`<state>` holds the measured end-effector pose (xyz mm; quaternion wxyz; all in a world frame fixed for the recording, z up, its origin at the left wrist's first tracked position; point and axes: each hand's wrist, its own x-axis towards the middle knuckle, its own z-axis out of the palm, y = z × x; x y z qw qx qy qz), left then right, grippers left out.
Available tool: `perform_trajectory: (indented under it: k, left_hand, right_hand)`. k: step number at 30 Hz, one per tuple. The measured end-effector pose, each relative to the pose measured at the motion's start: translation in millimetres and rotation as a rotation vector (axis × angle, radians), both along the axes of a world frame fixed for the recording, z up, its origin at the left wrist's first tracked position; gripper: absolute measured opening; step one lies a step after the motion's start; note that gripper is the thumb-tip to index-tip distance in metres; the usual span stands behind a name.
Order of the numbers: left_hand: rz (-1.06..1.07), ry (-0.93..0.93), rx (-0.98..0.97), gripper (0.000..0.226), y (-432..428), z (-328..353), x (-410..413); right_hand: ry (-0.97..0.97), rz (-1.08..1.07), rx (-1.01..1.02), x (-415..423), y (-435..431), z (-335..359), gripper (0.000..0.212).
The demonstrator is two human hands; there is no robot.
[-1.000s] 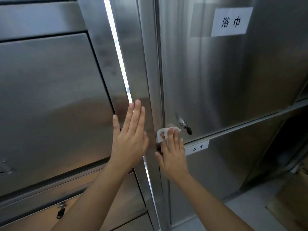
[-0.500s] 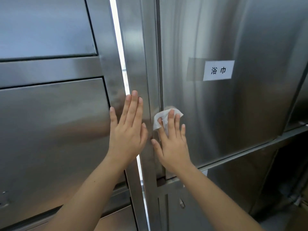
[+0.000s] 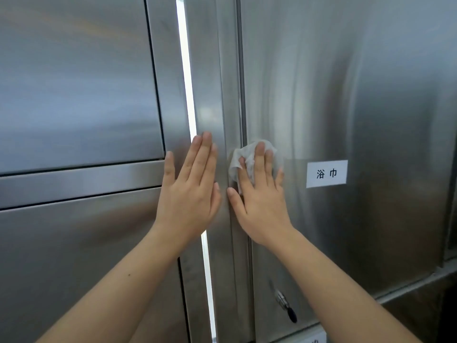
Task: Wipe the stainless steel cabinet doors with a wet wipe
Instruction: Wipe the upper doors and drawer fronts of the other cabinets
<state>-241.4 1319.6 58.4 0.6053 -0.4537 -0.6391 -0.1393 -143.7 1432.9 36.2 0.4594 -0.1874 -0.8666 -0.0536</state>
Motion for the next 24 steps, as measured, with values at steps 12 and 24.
perform_trajectory:
  k: [12, 24]
  left_hand:
    - [-0.065, -0.049, 0.089, 0.061, 9, 70, 0]
    - [-0.100, -0.021, 0.177, 0.061, 23, 137, -3]
  right_hand:
    - [0.016, 0.009, 0.063, -2, 12, 123, 0.062]
    - [0.034, -0.085, 0.112, -9, 16, 221, 0.067]
